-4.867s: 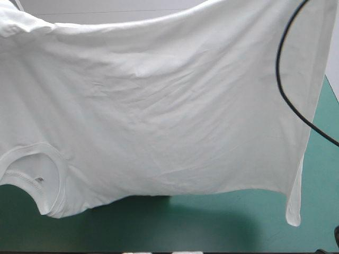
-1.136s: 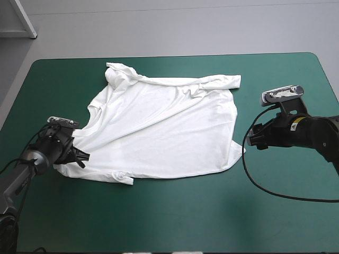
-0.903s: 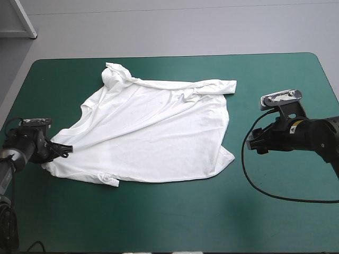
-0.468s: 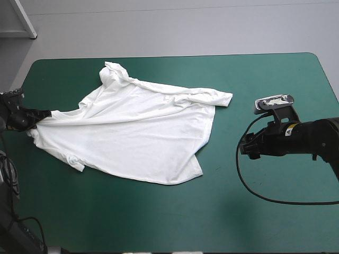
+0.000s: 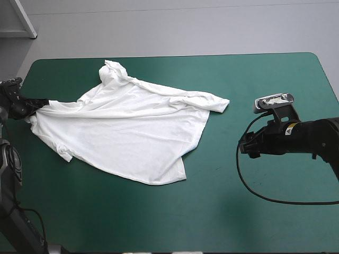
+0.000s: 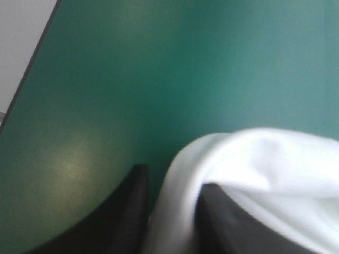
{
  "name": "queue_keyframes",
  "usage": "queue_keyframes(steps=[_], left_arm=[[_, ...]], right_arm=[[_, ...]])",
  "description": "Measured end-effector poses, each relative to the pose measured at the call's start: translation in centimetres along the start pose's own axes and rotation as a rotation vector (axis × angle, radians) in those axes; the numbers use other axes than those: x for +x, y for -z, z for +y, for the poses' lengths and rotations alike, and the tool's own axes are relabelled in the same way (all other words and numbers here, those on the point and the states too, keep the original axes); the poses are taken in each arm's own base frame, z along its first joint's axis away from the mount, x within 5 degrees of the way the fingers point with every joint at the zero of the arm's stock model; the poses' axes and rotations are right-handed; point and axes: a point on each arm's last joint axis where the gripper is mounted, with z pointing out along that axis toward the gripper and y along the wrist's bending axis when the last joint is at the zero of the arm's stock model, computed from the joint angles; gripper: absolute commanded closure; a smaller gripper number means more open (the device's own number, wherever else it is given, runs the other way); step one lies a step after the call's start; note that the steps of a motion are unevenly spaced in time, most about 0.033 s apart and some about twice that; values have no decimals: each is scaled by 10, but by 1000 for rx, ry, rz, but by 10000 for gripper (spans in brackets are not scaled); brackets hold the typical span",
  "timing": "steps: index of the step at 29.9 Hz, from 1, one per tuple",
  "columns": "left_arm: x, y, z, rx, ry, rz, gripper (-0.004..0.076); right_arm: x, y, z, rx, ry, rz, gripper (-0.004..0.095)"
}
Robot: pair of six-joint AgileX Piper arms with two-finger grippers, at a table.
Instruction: Fold the cloth
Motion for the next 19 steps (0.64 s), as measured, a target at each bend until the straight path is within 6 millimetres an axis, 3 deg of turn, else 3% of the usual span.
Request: queue_keyframes(steps=[3, 11, 16, 19], left_arm=[[-3, 0, 1, -13, -11, -28, 117], [-14, 15, 3, -25, -58, -16, 112], [-28, 69, -7, -7, -90, -10, 112], [-32, 113, -30, 36, -132, -38, 112]], right_arm=[[0, 0, 0, 0, 0, 0, 206], [0, 0, -2, 18, 6, 2, 324], [0, -1, -9, 94, 17, -7, 324], [-2, -3, -13, 132, 25, -41, 321]])
